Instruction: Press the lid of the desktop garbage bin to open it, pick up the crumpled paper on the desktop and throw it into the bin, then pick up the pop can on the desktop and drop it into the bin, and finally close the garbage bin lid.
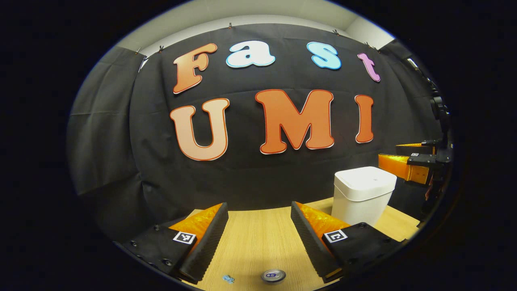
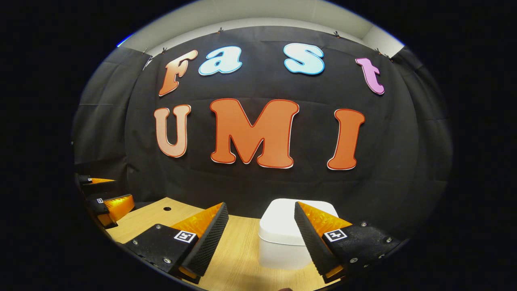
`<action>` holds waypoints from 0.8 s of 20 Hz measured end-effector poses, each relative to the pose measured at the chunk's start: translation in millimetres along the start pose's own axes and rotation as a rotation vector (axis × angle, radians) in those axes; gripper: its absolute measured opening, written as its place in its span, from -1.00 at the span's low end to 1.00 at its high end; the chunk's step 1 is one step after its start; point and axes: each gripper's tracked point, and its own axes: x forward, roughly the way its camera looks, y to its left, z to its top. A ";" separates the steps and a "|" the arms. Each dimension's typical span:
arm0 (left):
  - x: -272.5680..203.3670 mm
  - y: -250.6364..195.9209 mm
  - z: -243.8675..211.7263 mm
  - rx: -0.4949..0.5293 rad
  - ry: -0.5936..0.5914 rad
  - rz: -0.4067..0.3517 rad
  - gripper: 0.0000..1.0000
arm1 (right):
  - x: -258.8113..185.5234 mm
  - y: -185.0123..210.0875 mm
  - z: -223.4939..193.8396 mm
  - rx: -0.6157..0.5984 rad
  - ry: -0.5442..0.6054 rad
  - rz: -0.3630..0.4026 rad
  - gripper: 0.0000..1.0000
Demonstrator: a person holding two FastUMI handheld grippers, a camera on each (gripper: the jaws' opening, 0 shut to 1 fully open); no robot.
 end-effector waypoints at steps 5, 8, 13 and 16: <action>-3.7 0.6 2.8 0.002 -0.004 0.042 0.99 | 6.0 -11.1 0.6 -0.006 0.002 0.001 0.97; -8.8 -0.7 1.4 -0.001 -0.001 0.071 0.99 | 12.9 -25.7 1.6 -0.004 0.009 -0.014 0.97; -32.0 -9.9 -12.0 -0.002 0.023 0.112 0.99 | 28.4 -47.0 -6.5 0.003 0.032 -0.004 0.95; -40.8 -7.0 -17.4 -0.002 0.038 0.144 0.99 | 43.3 -61.3 -15.8 0.000 0.066 -0.034 0.73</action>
